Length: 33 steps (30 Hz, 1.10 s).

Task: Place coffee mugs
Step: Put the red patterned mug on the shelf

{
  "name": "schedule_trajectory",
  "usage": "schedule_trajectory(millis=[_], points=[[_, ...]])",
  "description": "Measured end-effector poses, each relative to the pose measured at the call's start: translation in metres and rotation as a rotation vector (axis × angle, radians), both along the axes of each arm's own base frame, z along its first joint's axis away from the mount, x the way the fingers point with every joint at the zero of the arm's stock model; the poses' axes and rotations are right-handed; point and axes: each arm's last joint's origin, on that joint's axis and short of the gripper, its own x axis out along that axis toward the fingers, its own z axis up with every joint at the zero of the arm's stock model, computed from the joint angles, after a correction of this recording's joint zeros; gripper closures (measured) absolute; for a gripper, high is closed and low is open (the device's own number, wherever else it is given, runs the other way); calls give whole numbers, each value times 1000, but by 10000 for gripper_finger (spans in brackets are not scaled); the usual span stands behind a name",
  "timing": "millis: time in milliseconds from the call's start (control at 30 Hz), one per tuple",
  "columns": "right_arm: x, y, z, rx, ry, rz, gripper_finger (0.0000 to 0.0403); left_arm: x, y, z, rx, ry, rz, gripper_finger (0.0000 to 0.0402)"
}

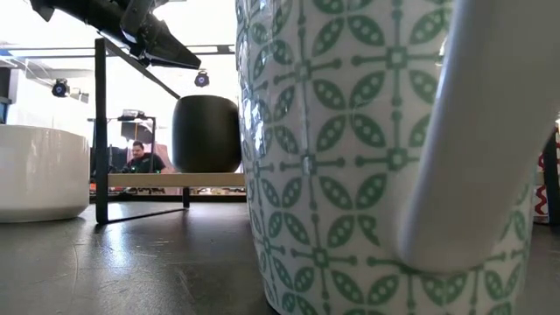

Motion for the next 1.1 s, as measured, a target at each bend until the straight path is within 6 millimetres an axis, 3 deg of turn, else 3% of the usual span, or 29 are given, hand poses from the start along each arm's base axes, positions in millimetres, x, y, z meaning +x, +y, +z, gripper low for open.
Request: schedule_trajectory(millis=[333,600,800,1000,1100], points=[[-30,39,5,56,109,13,313,2,0,5,-1,-55,1,306],[-40,62,0,8,124,70,312,2,0,6,-3,-72,1,306],[-62,59,-5,0,129,1,313,3,0,8,-11,-89,5,306],[-85,47,-27,-26,163,-70,314,3,0,8,-21,-95,8,306],[-87,46,-42,-7,126,-59,316,3,0,8,-27,-98,10,306]])
